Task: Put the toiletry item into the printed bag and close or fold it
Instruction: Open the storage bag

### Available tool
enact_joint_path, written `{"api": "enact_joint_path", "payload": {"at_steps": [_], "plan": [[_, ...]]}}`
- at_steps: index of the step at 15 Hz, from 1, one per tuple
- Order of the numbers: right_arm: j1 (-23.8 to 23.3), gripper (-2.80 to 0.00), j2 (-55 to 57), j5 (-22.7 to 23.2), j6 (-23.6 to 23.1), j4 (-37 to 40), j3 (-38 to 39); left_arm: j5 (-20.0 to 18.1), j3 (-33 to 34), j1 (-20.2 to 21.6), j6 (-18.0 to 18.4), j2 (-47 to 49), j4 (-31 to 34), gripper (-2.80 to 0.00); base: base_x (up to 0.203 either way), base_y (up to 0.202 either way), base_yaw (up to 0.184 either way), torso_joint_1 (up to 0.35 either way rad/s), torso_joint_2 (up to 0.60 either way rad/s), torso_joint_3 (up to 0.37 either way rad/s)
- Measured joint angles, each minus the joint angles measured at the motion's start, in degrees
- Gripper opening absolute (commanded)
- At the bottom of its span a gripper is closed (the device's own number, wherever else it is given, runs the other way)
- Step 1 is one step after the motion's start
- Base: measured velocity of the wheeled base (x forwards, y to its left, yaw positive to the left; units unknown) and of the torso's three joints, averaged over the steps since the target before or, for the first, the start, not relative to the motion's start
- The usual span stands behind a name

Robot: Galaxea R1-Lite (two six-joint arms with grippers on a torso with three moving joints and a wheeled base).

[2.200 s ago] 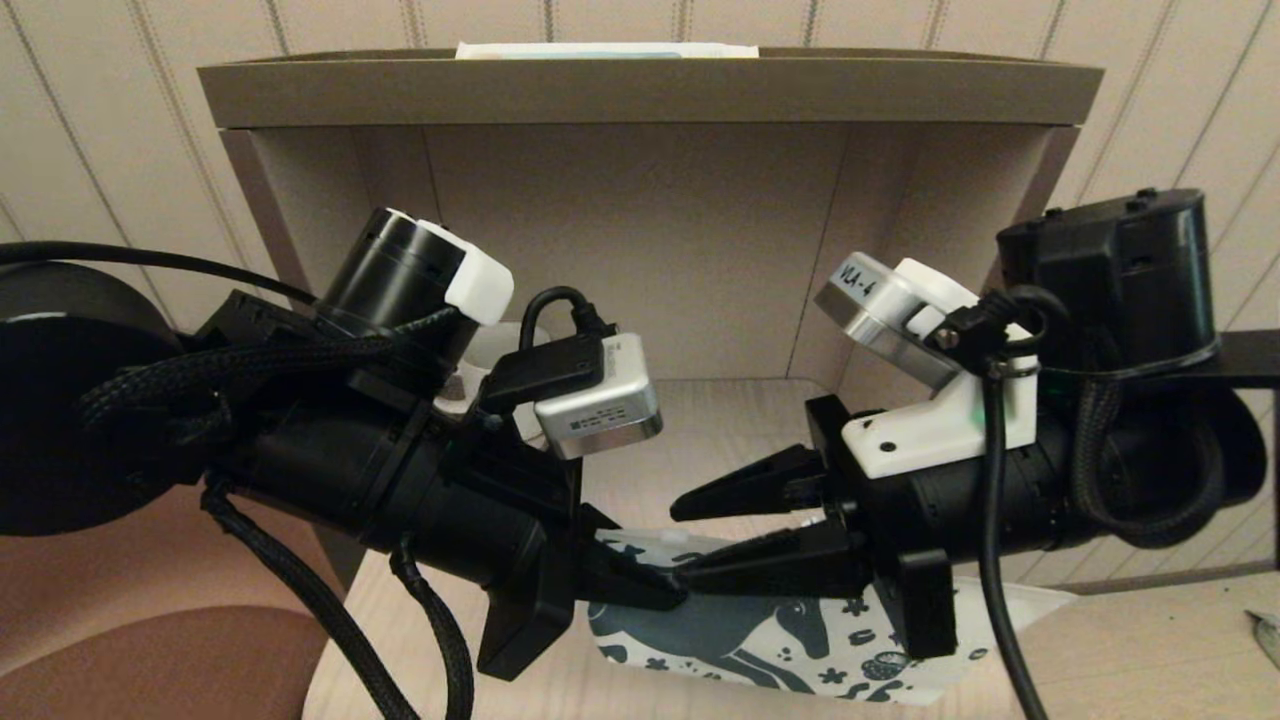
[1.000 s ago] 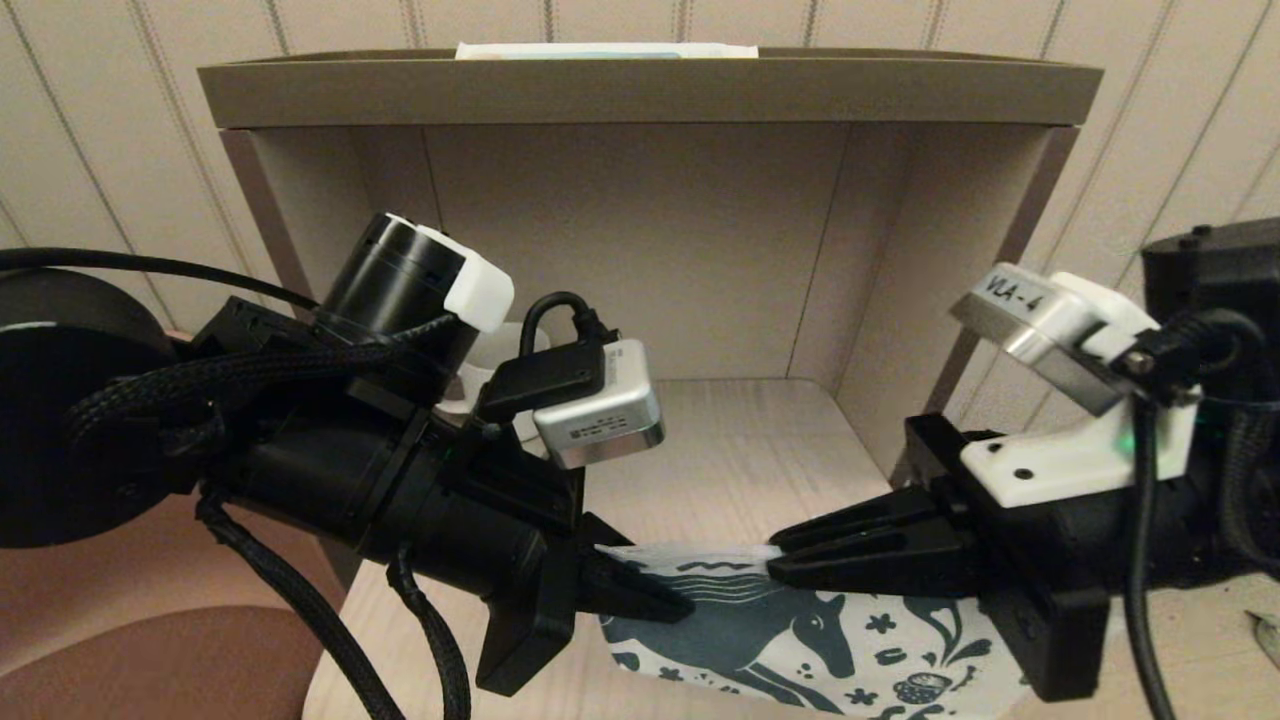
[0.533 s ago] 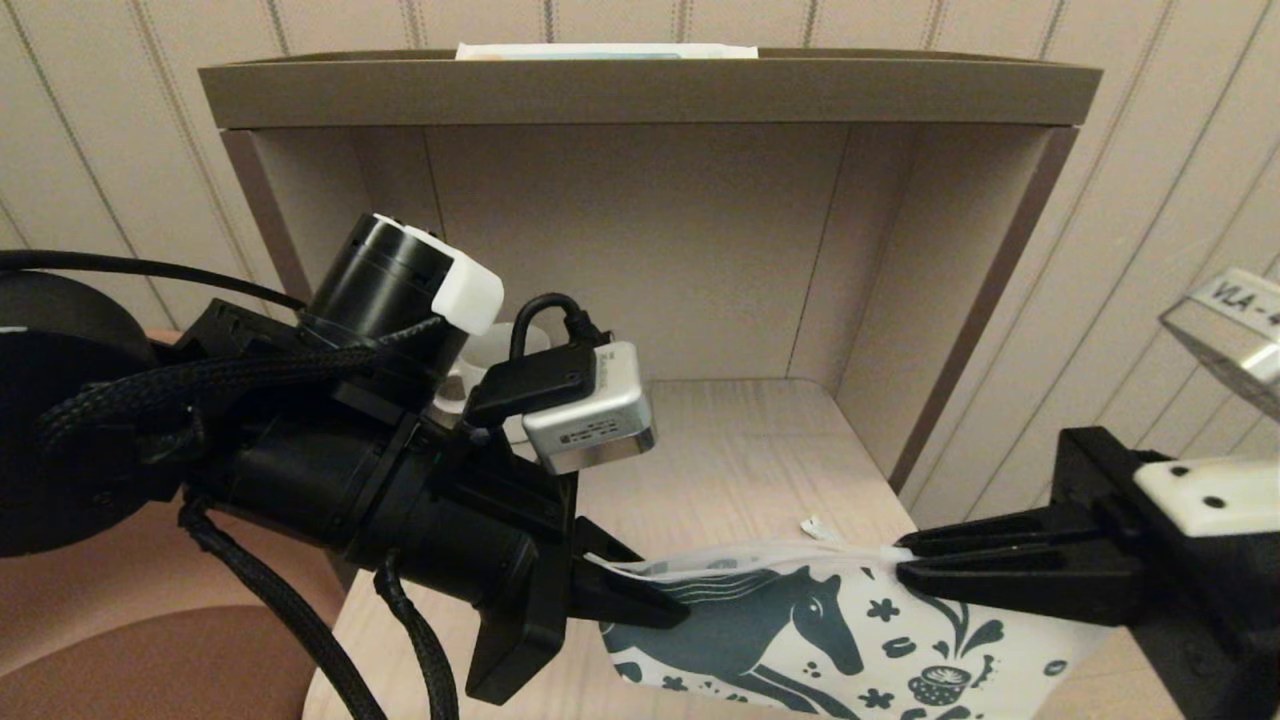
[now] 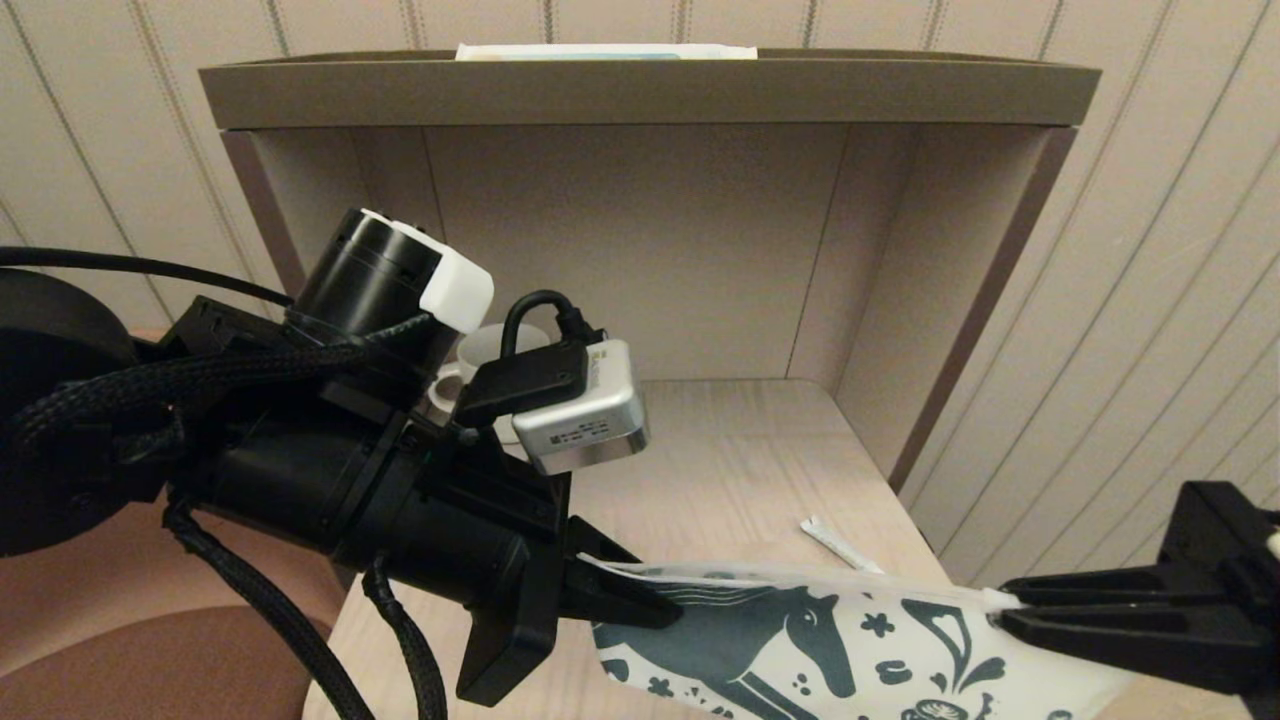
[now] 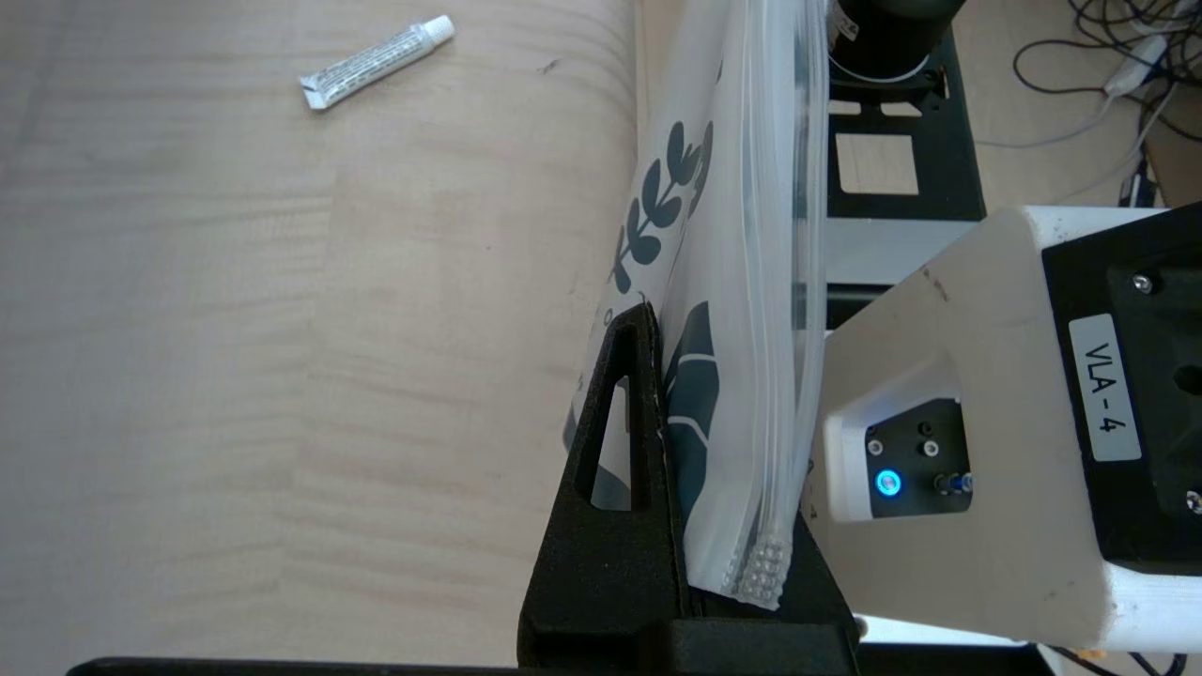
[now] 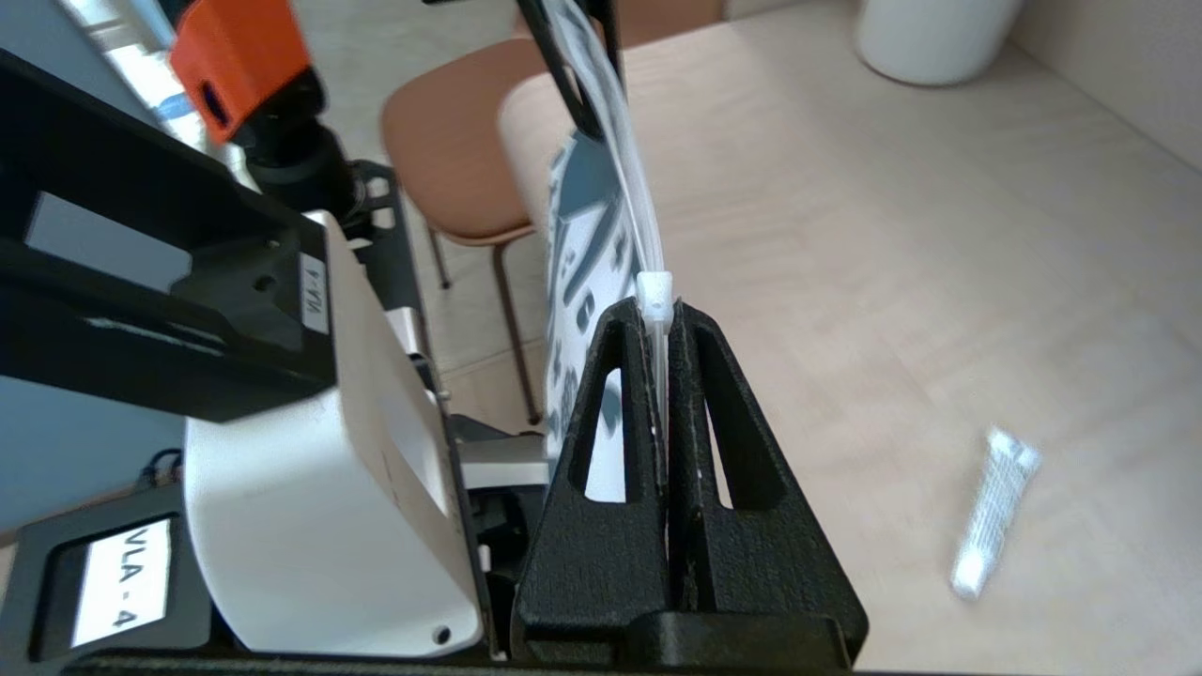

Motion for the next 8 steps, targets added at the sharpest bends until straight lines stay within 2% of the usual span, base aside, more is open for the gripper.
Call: {"api": "enact_joint_path", "payload": {"at_steps": [3, 8], "plan": [[-3.33, -2.80, -2.26, 0.61, -0.07, -0.02, 1.59, -0.06, 0.44, 0.00, 0.02, 0.02, -0.08, -2.80, 0.000, 0.000, 0.000, 0.000, 0.00, 0.000], [-6.04, -2.80, -4.93, 0.82, 0.11, 0.09, 2.08, -0.12, 0.96, 0.63, 0.13, 0.05, -0.06, -2.80, 0.000, 0.000, 0.000, 0.000, 0.00, 0.000]]}}
